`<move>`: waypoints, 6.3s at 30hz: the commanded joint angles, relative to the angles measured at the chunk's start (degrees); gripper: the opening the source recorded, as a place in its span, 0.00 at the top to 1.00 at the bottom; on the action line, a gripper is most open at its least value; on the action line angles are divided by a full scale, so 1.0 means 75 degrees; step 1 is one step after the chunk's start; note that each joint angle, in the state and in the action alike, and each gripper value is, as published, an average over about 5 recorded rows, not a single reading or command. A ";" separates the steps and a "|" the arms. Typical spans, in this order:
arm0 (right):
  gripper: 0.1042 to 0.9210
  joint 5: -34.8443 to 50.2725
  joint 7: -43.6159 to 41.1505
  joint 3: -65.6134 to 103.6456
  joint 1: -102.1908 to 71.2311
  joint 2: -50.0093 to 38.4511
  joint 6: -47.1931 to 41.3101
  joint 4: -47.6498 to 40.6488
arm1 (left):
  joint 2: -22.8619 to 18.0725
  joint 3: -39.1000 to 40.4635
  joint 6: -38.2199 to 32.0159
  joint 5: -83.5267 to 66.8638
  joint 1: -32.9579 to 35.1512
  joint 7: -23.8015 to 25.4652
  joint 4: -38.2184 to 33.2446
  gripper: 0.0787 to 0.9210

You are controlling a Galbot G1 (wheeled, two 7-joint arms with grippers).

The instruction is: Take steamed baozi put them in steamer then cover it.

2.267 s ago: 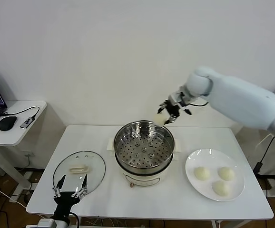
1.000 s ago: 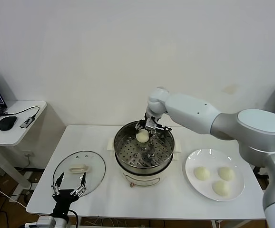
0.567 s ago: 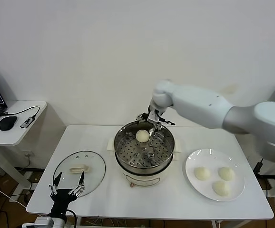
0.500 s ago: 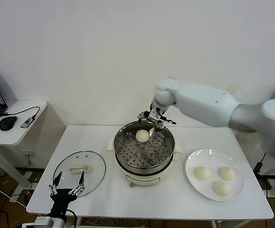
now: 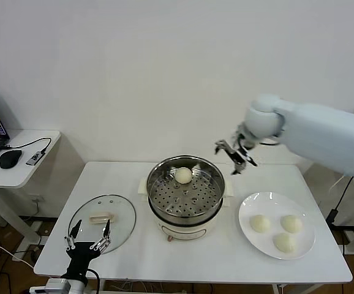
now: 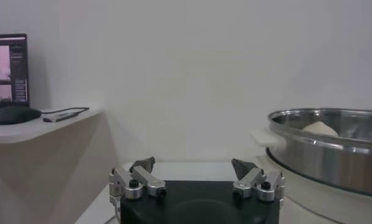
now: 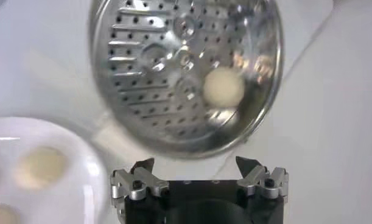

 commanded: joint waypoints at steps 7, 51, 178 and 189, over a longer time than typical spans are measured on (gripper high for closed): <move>0.12 -0.0686 0.0147 0.0888 -0.2287 -0.2097 -0.0914 0.0548 | -0.0024 0.0023 0.0029 0.0072 -0.0001 -0.0004 -0.0054 0.12; 0.27 -0.1835 0.0491 0.3881 -0.6047 -0.0188 -0.0634 -0.1724 | -0.0084 -0.0164 -0.0015 0.0187 0.0075 -0.0023 0.0118 0.12; 0.12 -0.1610 -0.0635 0.1003 -0.3099 -0.3074 -0.0398 0.1042 | 0.0113 0.0037 0.0004 0.0178 -0.0132 -0.0015 0.0223 0.12; 0.12 -0.1792 -0.0180 0.2419 -0.5236 -0.2483 -0.0301 0.0337 | 0.0117 0.0030 0.0012 0.0210 -0.0135 -0.0018 0.0267 0.12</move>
